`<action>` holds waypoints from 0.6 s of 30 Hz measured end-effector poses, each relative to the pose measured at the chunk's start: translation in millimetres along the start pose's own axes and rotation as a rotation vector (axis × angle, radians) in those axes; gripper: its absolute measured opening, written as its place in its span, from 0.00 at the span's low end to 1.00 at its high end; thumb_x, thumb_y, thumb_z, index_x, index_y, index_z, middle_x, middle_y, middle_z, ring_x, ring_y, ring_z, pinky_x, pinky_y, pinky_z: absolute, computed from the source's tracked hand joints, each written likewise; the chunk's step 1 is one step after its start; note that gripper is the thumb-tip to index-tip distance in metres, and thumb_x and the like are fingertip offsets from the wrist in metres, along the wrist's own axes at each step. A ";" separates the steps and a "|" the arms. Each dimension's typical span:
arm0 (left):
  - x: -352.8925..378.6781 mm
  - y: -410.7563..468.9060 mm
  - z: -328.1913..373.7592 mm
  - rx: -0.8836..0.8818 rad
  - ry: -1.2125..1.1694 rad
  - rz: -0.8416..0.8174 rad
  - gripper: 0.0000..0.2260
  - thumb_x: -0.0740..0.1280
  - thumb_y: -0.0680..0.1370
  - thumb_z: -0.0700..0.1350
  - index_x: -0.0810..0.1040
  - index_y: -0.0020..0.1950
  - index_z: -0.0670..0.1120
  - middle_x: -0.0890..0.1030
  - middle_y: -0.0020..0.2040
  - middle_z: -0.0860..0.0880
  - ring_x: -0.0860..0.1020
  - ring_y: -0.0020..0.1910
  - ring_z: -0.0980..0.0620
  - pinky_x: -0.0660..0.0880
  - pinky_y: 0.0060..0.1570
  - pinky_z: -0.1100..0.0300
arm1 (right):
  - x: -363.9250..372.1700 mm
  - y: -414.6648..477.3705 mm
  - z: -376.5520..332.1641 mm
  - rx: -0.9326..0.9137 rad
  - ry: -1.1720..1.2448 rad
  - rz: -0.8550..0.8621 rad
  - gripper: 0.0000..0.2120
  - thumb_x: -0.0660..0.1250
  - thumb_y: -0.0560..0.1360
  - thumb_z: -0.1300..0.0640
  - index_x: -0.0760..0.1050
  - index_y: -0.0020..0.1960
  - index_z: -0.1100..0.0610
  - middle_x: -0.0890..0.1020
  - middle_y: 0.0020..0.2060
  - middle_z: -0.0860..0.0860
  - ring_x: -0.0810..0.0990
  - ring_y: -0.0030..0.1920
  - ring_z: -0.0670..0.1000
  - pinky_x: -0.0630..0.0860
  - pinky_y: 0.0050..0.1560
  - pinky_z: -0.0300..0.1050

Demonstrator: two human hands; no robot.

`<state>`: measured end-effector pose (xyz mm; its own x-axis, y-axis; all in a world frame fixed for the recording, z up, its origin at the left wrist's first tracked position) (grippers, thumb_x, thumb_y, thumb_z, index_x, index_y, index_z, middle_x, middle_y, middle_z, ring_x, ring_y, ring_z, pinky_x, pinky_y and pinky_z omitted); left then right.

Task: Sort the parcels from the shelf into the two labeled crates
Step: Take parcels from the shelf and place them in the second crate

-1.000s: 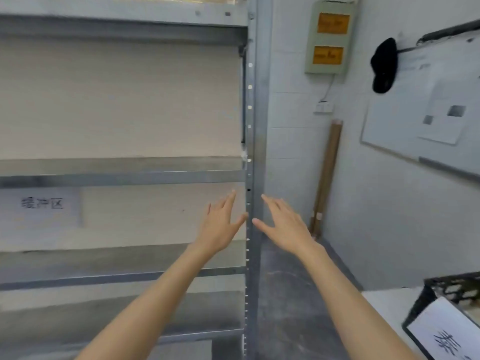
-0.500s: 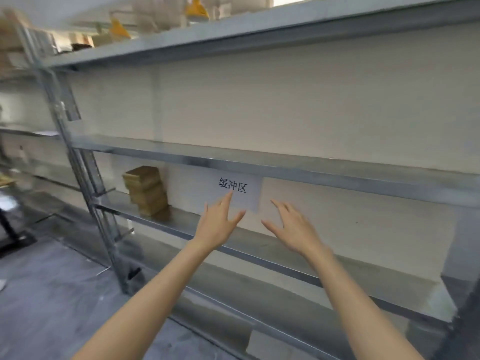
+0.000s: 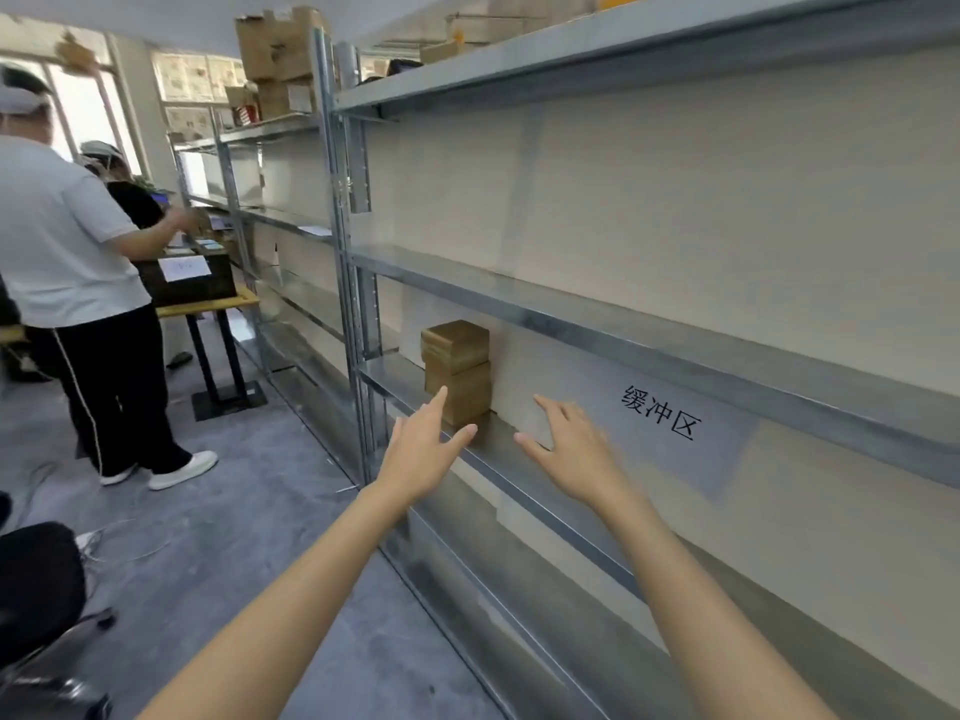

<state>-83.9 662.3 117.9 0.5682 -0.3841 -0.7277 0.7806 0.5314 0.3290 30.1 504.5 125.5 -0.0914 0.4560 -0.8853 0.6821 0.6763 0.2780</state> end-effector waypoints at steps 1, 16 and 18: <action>-1.5 11.4 -11.4 -0.017 -0.004 0.009 0.33 0.60 0.80 0.59 0.51 0.80 0.48 0.61 0.78 0.48 0.58 0.77 0.49 0.46 0.75 0.48 | 8.9 18.1 -3.6 -0.010 0.011 -0.001 0.32 0.58 0.80 0.38 0.56 0.79 0.50 0.64 0.75 0.51 0.59 0.77 0.54 0.62 0.72 0.55; 18.9 238.4 -146.4 -0.109 -0.027 0.044 0.37 0.65 0.77 0.60 0.52 0.80 0.50 0.61 0.78 0.49 0.55 0.78 0.50 0.48 0.77 0.46 | 108.6 279.2 3.6 -0.003 0.078 -0.078 0.33 0.62 0.79 0.42 0.55 0.79 0.53 0.63 0.76 0.54 0.58 0.77 0.55 0.60 0.71 0.55; 29.1 261.1 -160.9 -0.095 -0.018 0.024 0.37 0.65 0.77 0.61 0.52 0.80 0.50 0.60 0.78 0.49 0.52 0.79 0.50 0.48 0.77 0.45 | 124.3 301.0 6.2 0.014 0.075 -0.078 0.35 0.62 0.79 0.42 0.53 0.79 0.52 0.63 0.76 0.55 0.60 0.76 0.57 0.62 0.71 0.55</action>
<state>94.5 911.4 85.7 0.5918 -0.3835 -0.7090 0.7389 0.6097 0.2869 228.6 761.2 96.8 -0.1983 0.4442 -0.8737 0.6809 0.7036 0.2032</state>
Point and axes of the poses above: each hand's wrist, its own y-axis towards the middle knuckle, its own x-axis out of the palm, z = x × y, the point moved 7 cm from there along y, towards the middle knuckle
